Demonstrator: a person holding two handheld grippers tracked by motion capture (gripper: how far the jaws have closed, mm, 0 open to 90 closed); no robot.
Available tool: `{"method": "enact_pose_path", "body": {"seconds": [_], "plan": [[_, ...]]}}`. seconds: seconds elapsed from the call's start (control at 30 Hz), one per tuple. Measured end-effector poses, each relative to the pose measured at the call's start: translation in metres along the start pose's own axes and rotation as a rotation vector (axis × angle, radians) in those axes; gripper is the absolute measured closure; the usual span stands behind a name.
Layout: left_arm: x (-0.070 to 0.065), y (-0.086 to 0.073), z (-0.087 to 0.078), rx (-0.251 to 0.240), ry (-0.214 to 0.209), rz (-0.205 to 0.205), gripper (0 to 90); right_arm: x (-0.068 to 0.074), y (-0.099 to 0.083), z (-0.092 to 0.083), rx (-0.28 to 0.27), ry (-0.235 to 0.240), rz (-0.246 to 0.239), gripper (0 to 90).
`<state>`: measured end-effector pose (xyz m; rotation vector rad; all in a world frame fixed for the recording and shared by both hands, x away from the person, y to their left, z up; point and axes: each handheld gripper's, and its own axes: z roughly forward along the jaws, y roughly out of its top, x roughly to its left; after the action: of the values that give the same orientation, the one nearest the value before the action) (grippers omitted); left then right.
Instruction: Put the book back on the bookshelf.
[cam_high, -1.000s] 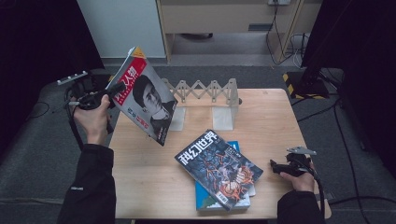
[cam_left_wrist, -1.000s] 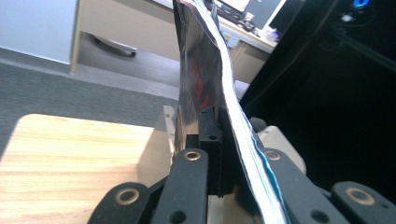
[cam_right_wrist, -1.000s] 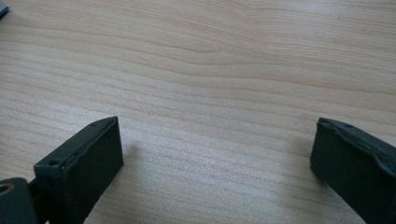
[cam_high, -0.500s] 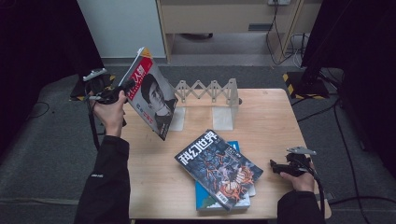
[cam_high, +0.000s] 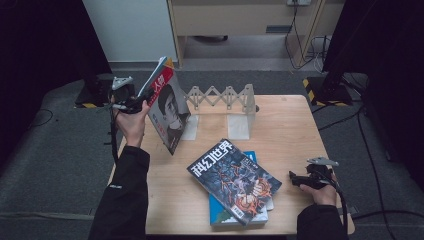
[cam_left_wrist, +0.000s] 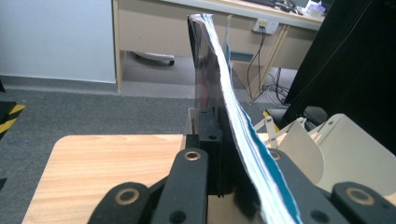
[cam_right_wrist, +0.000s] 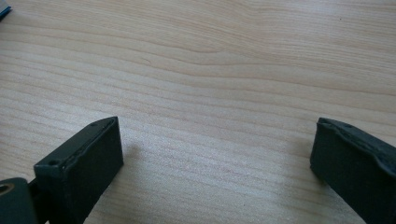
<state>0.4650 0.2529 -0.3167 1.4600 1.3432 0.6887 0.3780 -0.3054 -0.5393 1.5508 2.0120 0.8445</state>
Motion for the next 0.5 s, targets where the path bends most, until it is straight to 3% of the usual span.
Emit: {"method": "enact_pose_path", "body": {"seconds": [0.4, 0.5], "plan": [[0.0, -0.013, -0.004, 0.037, -0.009, 0.041, 85.6, 0.0, 0.0, 0.0, -0.001, 0.002, -0.007, 2.6], [-0.001, -0.014, -0.008, 0.069, -0.016, 0.057, 85.3, 0.0, 0.0, 0.0, -0.001, 0.004, -0.009, 2.6]]}}
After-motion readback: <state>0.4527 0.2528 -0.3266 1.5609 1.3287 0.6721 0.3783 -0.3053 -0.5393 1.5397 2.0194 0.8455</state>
